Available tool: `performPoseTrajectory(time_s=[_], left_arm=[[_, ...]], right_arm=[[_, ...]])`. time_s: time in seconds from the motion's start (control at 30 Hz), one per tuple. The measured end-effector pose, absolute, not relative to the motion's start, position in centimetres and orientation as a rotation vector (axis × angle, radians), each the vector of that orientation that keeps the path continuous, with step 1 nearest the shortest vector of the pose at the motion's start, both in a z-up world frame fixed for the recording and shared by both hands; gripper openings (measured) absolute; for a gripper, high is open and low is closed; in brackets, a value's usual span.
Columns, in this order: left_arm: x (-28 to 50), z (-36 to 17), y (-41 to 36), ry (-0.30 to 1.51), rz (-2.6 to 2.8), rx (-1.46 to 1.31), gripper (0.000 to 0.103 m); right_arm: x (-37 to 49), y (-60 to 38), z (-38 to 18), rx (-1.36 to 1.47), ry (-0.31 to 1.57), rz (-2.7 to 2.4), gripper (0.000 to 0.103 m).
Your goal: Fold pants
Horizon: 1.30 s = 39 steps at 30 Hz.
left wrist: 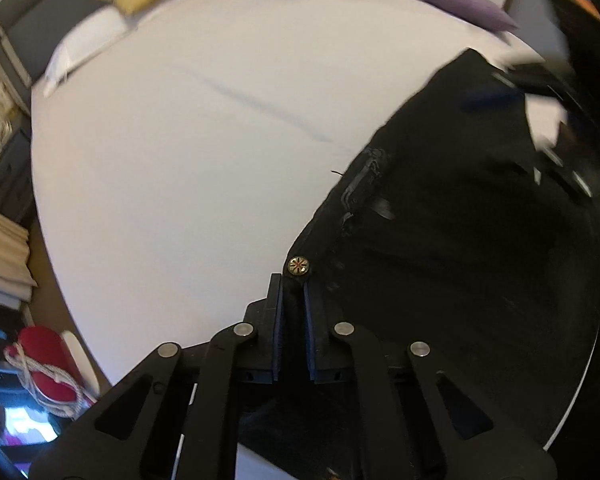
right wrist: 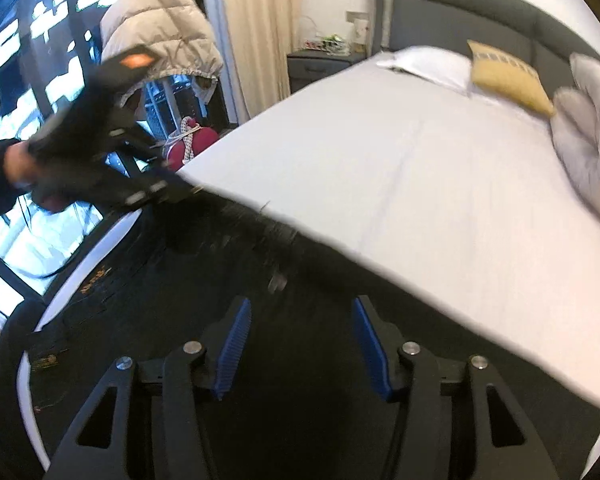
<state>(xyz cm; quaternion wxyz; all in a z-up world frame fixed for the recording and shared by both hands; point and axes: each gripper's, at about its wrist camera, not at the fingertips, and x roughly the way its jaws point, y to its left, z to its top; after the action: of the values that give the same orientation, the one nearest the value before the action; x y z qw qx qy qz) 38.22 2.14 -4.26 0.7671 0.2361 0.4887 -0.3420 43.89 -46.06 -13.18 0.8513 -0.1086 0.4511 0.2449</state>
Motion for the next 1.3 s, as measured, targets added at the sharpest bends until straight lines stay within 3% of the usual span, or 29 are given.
performPoseTrajectory(time_s=[0.2, 0.6, 1.0, 1.07, 1.1, 1.13, 1.3], left_arm=[[36.4, -4.2, 2.7, 1.009, -0.735, 0.529, 0.003], [38.2, -7.2, -0.8, 1.016, -0.726, 0.474, 0.003], [36.2, -5.5, 0.2, 1.016, -0.733, 0.449, 0.003], [35.0, -5.1, 0.6, 1.016, -0.729, 0.444, 0.003], [33.8, -4.9, 1.0, 1.015, -0.727, 0.443, 0.003], [32.9, -4.8, 1.1, 1.014, -0.722, 0.442, 0.002], [32.2, -4.8, 1.1, 1.010, -0.710, 0.438, 0.003]], right_arm=[[47.7, -44.1, -14.0, -0.373, 1.014, 0.589, 0.050], [47.4, -42.6, -15.8, -0.495, 1.109, 0.724, 0.050], [49.5, -42.5, -17.3, -0.569, 1.185, 0.706, 0.050], [49.9, -42.2, -18.0, -0.587, 1.231, 0.720, 0.035], [50.2, -42.1, -18.2, -0.589, 1.242, 0.725, 0.020], [50.2, -42.1, -18.1, -0.582, 1.249, 0.725, 0.014], [49.5, -43.5, -17.0, -0.416, 1.242, 0.696, 0.007]])
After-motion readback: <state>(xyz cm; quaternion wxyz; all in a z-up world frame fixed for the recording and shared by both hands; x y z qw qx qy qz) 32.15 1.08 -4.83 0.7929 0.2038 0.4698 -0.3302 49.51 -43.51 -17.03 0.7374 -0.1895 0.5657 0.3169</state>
